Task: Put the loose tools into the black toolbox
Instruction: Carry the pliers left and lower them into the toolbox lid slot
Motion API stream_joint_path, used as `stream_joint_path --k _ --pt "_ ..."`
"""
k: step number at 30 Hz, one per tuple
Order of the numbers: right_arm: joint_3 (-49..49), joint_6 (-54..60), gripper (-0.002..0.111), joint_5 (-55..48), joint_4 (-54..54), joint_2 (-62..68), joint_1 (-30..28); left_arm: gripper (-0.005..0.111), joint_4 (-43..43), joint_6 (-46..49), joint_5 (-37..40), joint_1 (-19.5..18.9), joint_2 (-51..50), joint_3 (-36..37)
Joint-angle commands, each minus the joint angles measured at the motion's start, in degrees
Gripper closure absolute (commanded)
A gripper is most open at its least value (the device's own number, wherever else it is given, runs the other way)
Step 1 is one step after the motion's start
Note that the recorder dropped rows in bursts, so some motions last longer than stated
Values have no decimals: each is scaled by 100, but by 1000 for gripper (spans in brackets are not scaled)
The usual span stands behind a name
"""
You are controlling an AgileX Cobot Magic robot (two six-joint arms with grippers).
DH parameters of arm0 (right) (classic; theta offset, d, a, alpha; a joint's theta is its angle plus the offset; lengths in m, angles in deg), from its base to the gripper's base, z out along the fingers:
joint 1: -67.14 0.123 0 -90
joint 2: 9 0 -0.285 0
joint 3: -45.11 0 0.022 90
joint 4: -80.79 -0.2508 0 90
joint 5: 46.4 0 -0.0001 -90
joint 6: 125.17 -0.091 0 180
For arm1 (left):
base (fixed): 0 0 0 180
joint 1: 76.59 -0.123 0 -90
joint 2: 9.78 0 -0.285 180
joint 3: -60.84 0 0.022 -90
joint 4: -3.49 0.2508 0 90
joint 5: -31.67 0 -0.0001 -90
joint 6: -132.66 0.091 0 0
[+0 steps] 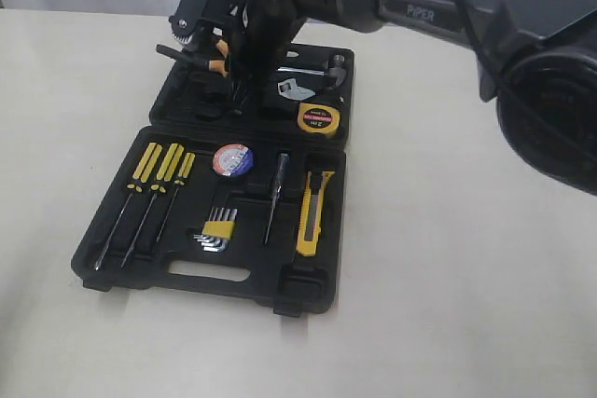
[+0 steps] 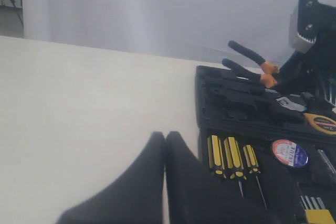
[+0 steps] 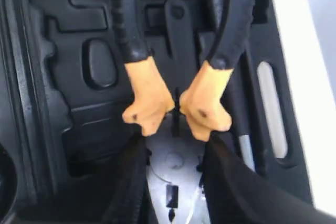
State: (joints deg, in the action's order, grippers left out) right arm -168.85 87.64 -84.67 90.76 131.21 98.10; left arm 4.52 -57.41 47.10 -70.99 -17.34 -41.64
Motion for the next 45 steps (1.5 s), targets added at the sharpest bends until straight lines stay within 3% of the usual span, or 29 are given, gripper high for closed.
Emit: stream_joint_path --k 1,24,27,31,33,40,42,45 --pt "-64 28 109 204 62 196 -10 107 -2 2 -2 33 -23 -30" --pt "-64 535 108 196 -714 548 131 107 -2 2 -2 33 -23 -30" --pt "-64 535 93 104 -862 548 131 107 -2 2 -2 33 -23 -30" --pt "-64 535 50 29 -862 548 131 107 -2 2 -2 33 -23 -30" --pt "-64 461 44 29 -862 548 131 107 -2 2 -2 33 -23 -30" --pt "-67 -217 46 29 -862 354 131 107 -2 2 -2 33 -23 -30" --pt "-67 -646 62 29 -953 253 131 107 -2 2 -2 33 -23 -30" --pt "-67 -1225 109 45 -1305 239 131 107 -2 2 -2 33 -23 -30"
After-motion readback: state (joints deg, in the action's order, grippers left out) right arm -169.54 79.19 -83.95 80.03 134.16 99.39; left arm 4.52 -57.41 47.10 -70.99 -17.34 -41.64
